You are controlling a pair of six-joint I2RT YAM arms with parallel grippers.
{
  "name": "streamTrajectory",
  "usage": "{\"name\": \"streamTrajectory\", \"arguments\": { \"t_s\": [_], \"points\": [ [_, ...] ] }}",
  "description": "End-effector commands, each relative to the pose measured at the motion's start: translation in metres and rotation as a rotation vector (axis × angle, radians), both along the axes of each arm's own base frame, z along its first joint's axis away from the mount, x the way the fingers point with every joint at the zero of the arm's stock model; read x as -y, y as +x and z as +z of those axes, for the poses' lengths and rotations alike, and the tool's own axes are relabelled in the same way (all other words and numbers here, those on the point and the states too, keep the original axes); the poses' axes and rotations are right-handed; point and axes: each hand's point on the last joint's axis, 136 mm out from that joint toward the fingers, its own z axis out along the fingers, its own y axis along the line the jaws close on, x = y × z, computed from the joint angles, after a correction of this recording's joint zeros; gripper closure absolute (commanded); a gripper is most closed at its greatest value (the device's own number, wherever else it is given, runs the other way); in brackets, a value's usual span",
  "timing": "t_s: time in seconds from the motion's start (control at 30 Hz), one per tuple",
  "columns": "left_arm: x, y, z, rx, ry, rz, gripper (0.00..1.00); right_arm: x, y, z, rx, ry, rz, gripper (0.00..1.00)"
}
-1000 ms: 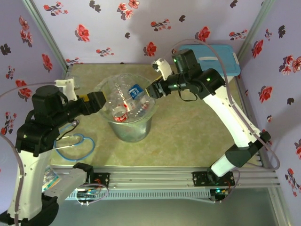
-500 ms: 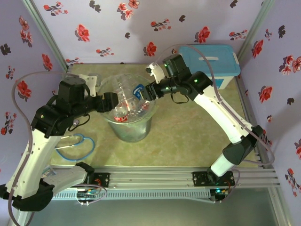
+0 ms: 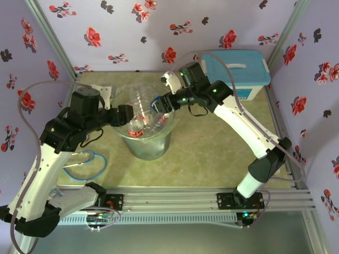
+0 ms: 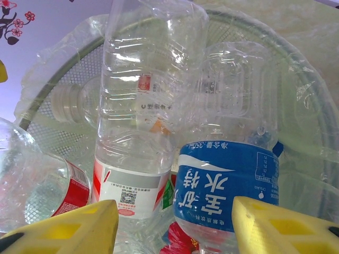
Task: Put the plastic bottles in the bin
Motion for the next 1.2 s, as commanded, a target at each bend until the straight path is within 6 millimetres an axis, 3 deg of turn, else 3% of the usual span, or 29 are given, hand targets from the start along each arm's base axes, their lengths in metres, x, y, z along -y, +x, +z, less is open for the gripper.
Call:
{"name": "streamTrajectory", "arguments": {
  "t_s": [0.0, 0.27, 0.5, 0.8, 1.03, 1.17],
  "points": [
    [-0.010, 0.005, -0.013, -0.022, 0.046, 0.044, 0.31, -0.001, -0.008, -0.012, -0.032, -0.058, 0.020, 0.41],
    [-0.020, 0.011, -0.032, -0.064, 0.062, 0.091, 0.34, -0.010, 0.020, 0.032, 0.097, 0.008, -0.035, 0.33],
    [-0.026, 0.011, -0.049, -0.096, 0.062, 0.121, 0.35, -0.038, 0.043, 0.045, 0.105, 0.111, -0.042, 0.30],
    [-0.028, 0.013, -0.063, -0.113, 0.037, 0.144, 0.35, -0.075, 0.059, 0.026, 0.064, 0.125, -0.011, 0.32],
    [-0.029, 0.014, -0.066, -0.115, 0.027, 0.148, 0.35, -0.083, 0.055, 0.000, 0.017, 0.083, 0.005, 0.33],
    [-0.031, 0.015, -0.055, -0.093, 0.006, 0.151, 0.35, -0.081, 0.050, 0.001, 0.013, 0.091, 0.011, 0.33]
  ]
}}
